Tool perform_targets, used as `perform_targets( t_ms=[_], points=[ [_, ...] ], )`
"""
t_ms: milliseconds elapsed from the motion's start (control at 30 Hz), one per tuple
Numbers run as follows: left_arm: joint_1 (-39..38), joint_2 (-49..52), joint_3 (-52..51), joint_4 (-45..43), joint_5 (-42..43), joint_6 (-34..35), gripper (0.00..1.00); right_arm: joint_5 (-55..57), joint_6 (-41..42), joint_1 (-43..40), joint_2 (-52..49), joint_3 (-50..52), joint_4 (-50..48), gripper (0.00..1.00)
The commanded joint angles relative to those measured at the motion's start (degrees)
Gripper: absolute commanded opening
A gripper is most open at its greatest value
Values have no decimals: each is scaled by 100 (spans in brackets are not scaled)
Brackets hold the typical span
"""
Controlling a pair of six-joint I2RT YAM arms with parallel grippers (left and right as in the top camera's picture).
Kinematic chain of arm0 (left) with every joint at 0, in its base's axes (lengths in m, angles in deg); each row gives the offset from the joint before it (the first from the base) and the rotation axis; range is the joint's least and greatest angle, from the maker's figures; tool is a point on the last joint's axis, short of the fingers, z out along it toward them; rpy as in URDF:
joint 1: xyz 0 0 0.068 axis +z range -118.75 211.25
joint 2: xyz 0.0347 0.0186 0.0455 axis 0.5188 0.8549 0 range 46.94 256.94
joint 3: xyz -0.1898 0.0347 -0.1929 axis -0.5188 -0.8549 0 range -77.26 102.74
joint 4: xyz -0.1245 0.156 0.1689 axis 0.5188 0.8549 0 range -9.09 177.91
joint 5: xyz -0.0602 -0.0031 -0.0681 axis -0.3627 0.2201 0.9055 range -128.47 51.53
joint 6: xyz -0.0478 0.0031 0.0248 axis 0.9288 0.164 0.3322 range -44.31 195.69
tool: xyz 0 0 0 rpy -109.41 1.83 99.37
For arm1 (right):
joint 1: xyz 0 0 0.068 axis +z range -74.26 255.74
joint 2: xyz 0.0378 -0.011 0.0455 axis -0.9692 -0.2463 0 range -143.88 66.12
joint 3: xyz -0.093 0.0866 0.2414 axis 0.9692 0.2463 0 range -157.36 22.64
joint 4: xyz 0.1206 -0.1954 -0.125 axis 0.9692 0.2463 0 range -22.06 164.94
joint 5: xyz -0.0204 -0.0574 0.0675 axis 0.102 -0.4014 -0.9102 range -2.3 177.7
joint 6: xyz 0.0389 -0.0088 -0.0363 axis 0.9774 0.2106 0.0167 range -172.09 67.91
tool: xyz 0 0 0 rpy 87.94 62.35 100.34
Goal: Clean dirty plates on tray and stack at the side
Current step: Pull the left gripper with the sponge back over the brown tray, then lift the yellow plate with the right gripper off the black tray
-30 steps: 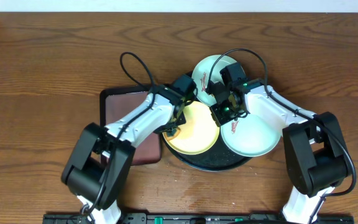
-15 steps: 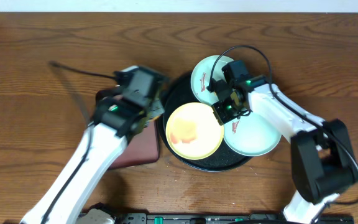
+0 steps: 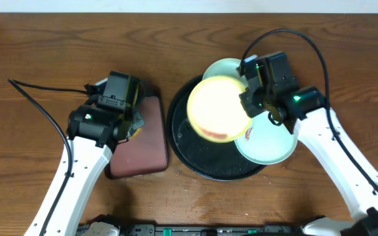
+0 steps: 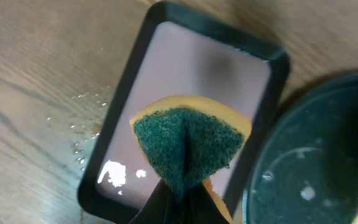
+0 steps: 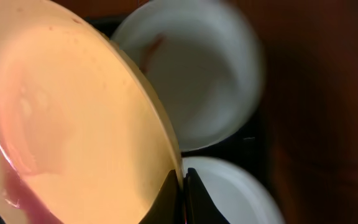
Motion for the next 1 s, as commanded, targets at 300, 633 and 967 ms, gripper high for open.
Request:
perform_targets(
  t_ms=[300,633,967],
  points=[
    [555,72,-839,-243,-267,-96,8,2498,330,382,186,-114,-879,1],
    [555,72,-870,-247,-247,-98,8,3224,173,756,184,-114,-1250,1],
    [555,72,-870,-247,-245,-96,7,3703,-1375,1687,184,-114,-1360,1]
  ],
)
